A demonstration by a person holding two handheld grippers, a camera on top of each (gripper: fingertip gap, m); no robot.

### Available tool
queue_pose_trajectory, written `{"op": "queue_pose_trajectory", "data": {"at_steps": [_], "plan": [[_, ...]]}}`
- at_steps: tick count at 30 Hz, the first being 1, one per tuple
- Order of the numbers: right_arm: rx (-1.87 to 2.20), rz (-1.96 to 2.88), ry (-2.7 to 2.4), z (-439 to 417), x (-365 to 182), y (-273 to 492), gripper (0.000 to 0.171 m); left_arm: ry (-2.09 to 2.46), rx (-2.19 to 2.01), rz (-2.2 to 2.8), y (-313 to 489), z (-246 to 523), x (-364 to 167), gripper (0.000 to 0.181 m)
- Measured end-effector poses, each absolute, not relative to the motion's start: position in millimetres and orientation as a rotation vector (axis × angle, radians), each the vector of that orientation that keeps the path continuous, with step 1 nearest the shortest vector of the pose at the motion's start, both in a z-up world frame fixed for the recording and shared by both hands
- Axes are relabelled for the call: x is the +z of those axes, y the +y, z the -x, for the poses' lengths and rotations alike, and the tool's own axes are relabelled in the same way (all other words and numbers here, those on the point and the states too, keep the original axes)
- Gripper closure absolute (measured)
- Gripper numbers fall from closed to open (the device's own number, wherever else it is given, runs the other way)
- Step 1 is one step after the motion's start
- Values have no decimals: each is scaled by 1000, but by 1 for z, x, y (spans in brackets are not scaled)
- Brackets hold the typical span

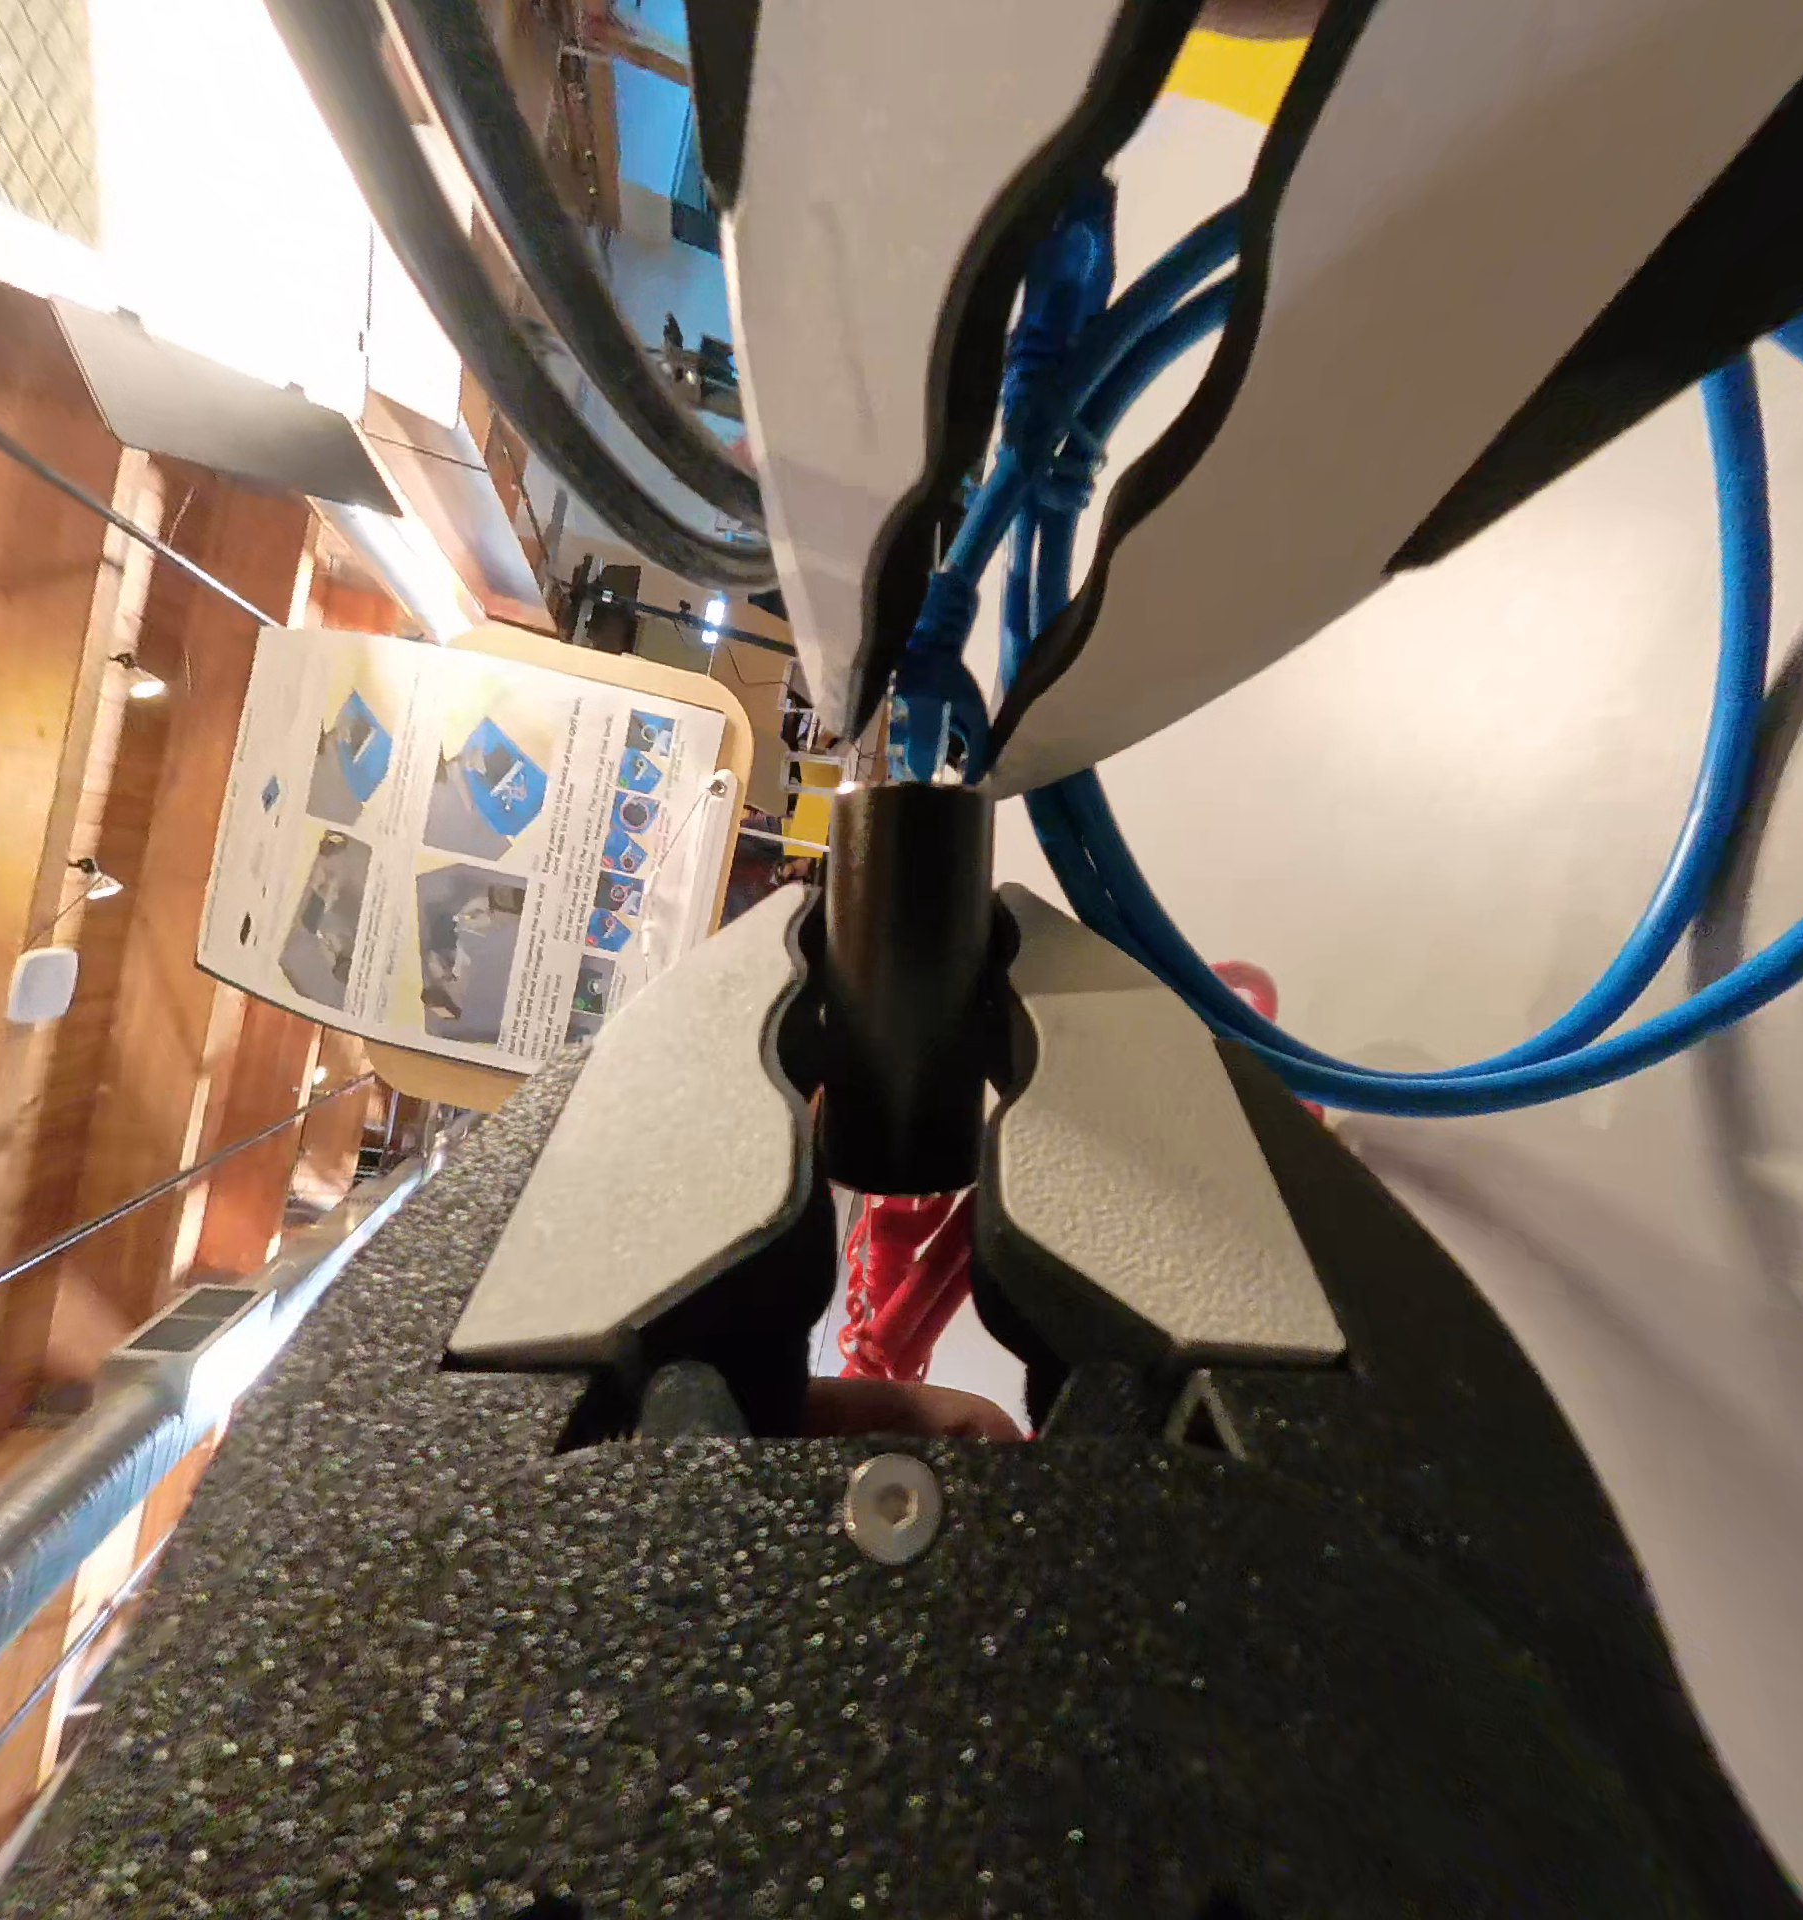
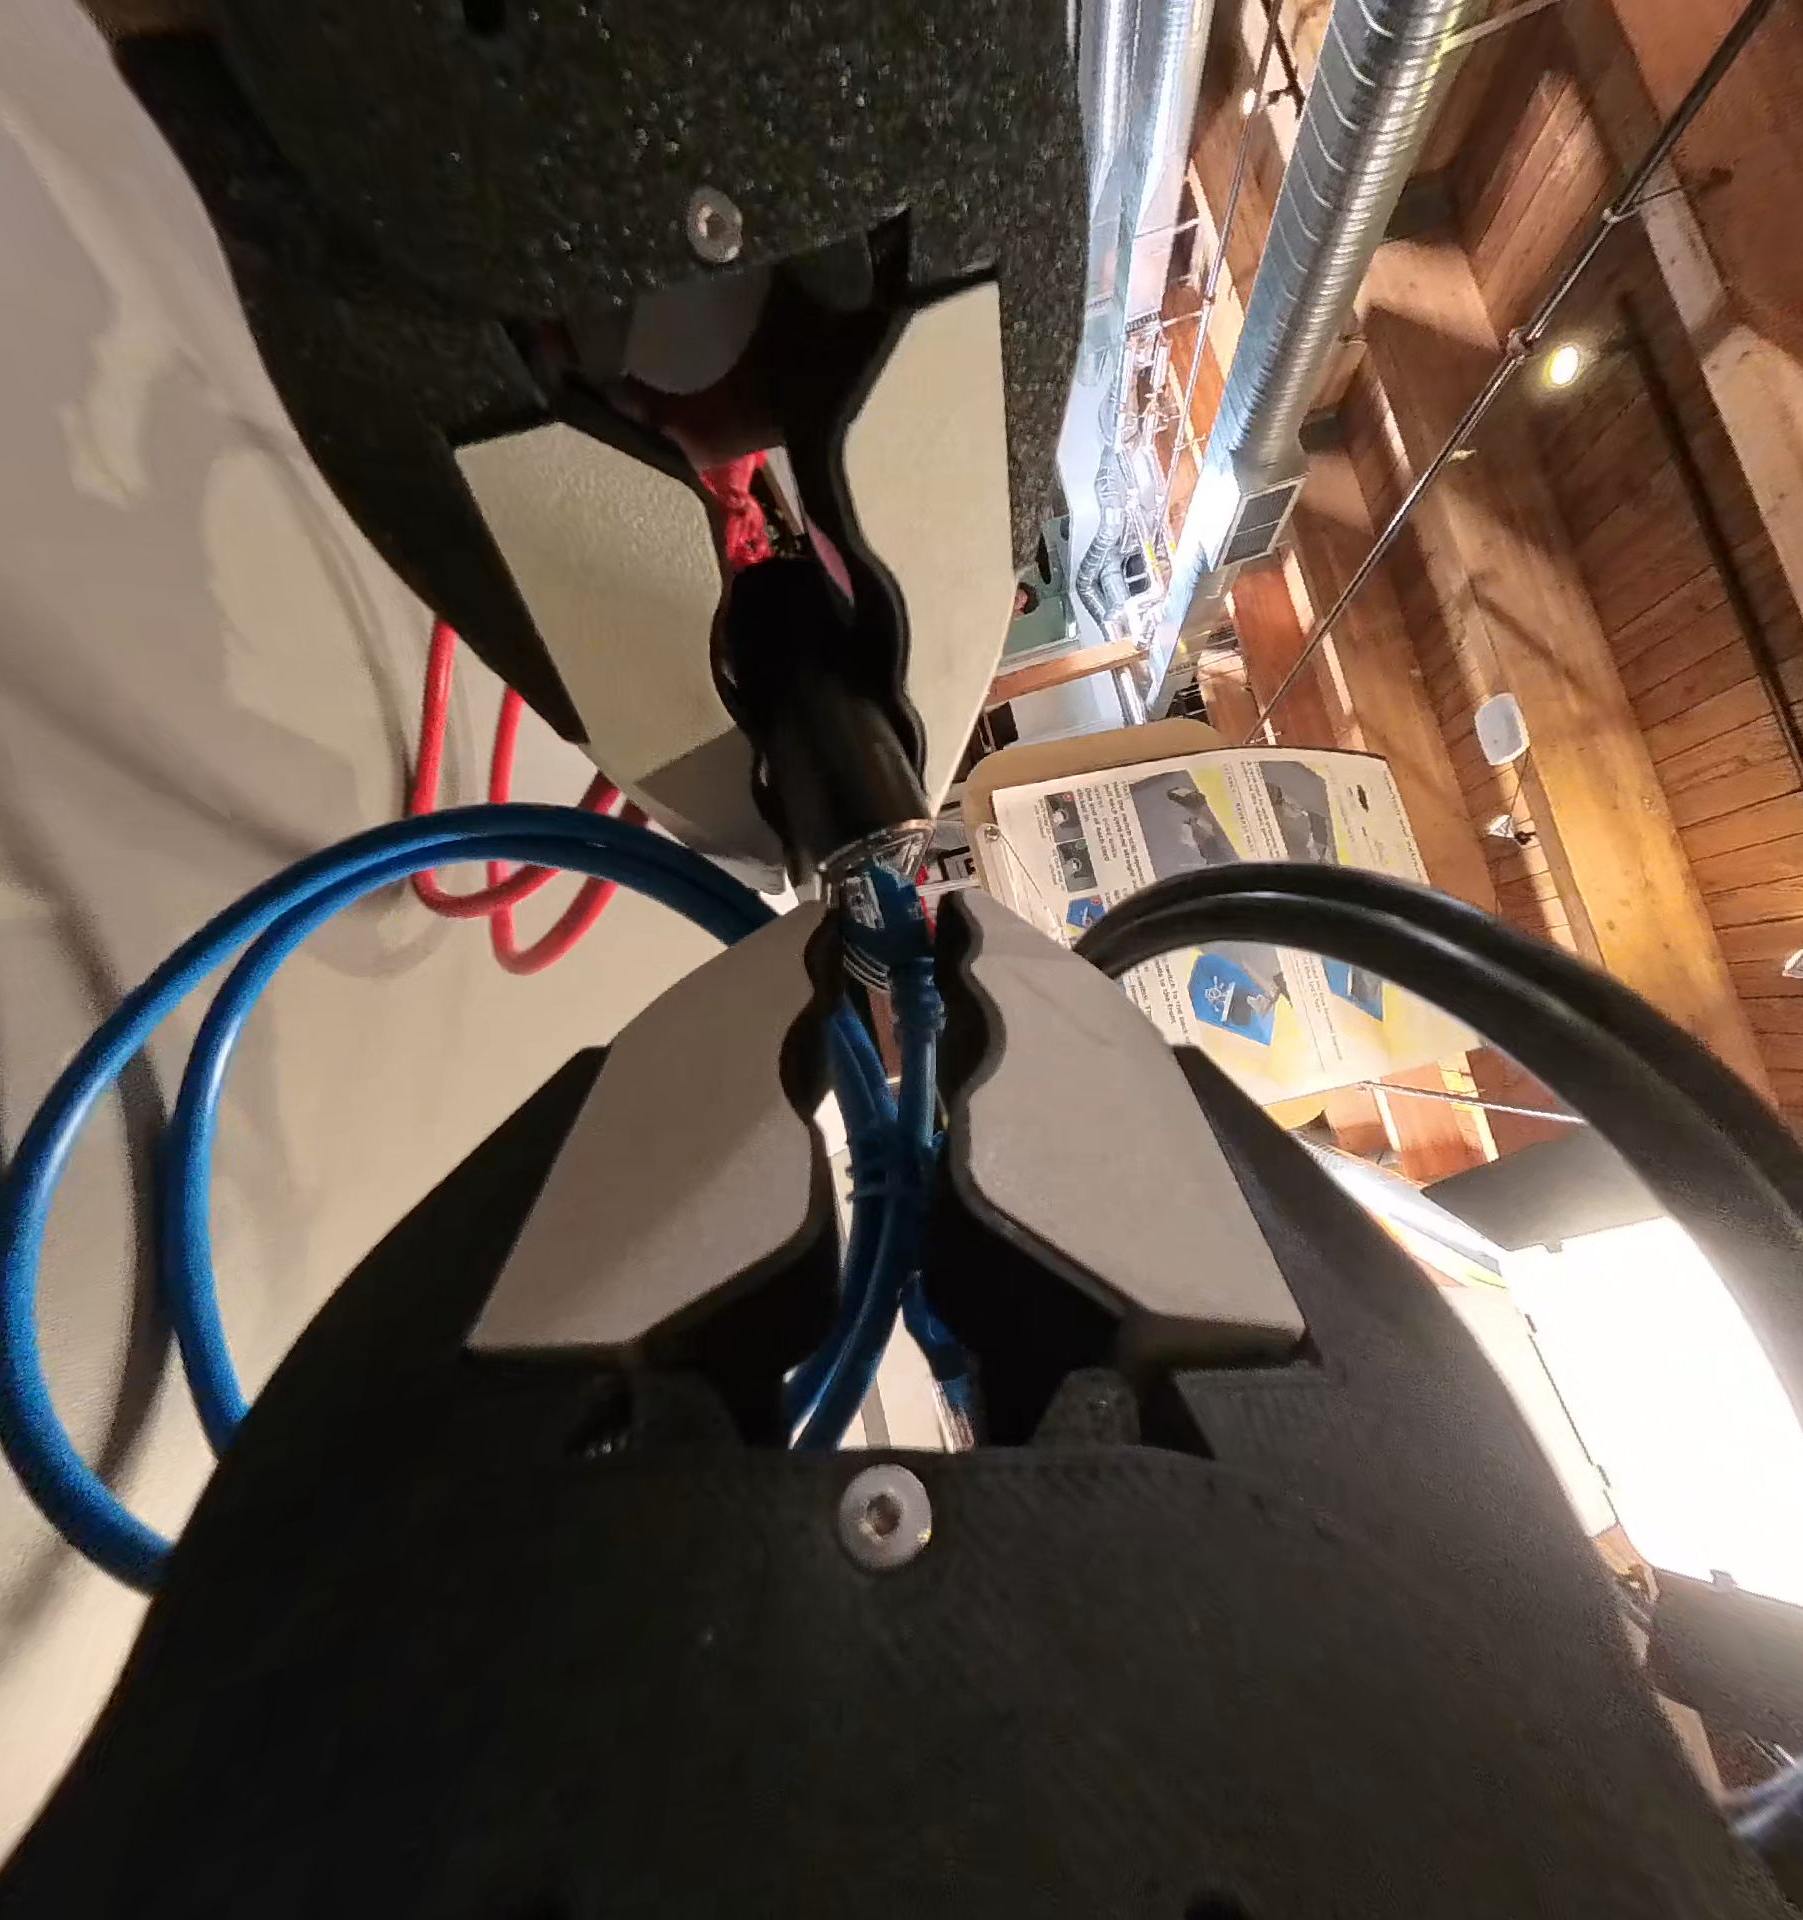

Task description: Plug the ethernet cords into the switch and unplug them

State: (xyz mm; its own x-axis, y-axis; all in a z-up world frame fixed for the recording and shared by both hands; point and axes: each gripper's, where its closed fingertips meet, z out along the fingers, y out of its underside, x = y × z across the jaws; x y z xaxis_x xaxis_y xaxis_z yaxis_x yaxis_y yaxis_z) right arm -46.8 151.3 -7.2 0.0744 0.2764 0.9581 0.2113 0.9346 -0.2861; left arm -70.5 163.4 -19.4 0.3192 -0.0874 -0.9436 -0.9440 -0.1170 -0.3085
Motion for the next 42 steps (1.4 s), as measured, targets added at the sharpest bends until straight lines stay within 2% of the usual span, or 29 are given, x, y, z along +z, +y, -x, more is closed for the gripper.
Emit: {"op": "queue_pose_trajectory", "data": {"at_steps": [11, 17, 23, 27, 32, 42], "plan": [[201, 653, -1424, 50, 2, 163, 154, 885, 1092, 1466, 169, 76, -9, 153], [55, 533, -1407, 44, 5, 161, 154, 871, 1001, 1509, 169, 72, -13, 153], [131, 580, -1416, 41, 9, 160, 153, 829, 772, 1549, 168, 64, -13, 153], [88, 538, -1445, 43, 2, 162, 154, 876, 817, 1565, 169, 66, -19, 153], [-178, 372, -1469, 45, -12, 166, 152, 979, 991, 1547, 170, 66, -31, 153], [-25, 504, -1373, 42, 2, 169, 158, 872, 1021, 1509, 171, 69, -21, 153]]}}
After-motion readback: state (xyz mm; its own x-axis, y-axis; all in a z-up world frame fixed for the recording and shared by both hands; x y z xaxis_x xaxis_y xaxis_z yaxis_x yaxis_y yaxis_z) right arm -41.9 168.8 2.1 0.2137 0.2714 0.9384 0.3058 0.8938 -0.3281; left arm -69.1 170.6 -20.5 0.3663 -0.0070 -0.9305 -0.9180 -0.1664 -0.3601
